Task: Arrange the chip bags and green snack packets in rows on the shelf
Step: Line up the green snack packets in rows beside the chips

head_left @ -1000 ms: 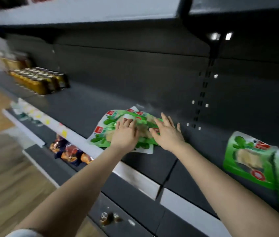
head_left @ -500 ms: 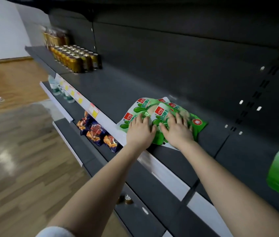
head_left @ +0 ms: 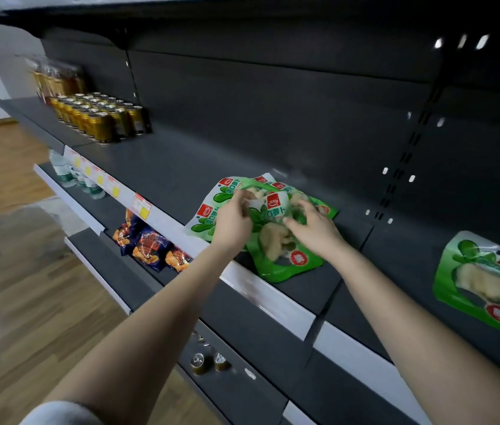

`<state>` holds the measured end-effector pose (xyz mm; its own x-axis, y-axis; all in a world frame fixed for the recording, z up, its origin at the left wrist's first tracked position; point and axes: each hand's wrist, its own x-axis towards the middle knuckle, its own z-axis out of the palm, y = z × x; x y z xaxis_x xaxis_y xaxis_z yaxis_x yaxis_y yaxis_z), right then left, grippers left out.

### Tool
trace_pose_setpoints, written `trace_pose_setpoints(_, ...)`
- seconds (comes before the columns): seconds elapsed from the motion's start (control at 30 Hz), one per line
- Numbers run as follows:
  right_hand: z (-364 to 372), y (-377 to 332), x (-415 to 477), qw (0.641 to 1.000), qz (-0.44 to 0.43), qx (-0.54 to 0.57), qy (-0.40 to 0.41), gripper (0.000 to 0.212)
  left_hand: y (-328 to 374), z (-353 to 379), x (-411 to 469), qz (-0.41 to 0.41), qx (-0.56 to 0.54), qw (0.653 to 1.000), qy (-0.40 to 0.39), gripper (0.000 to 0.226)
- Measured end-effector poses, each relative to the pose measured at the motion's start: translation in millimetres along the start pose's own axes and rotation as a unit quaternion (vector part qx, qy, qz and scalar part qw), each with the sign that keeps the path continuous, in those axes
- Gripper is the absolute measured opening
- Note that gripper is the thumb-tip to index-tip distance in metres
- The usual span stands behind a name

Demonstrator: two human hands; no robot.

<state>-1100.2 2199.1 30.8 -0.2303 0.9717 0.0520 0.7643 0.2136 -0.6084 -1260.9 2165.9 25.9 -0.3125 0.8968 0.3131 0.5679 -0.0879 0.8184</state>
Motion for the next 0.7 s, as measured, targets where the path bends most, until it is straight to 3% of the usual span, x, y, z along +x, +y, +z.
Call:
trace_pose_setpoints(0.07, -6, 4, -6, 0.999, 0.001, 0.04, 0.007, 0.077, 9, 4, 2, 0.011, -0.021, 1.0, -0.007, 0.048)
trace_pose_setpoints(0.17, -10, 17, -14, 0.984, 0.017, 0.177, -0.005, 0.099, 22, 16, 0, 0.05, -0.033, 0.998, -0.017, 0.05)
trace_pose_setpoints(0.27, -17, 37, -23, 0.971, 0.042, 0.235, 0.018, 0.095, 31, 35, -2, 0.098, -0.049, 0.993, -0.047, 0.044)
trace_pose_setpoints(0.47, -60, 75, -49, 0.969, 0.088, 0.184, 0.14, 0.067, 62, 88, -11, 0.082, -0.107, 0.986, -0.099, 0.034)
trace_pose_setpoints(0.57, -88, 98, -69, 0.962, 0.131, 0.144, 0.192, 0.056, 78, 116, -21, 0.069, -0.118, 0.98, -0.147, 0.052)
trace_pose_setpoints(0.7, -118, 128, -103, 0.952, 0.187, 0.072, 0.231, 0.057, 91, 154, -38, 0.065, -0.026, 0.976, -0.206, 0.067)
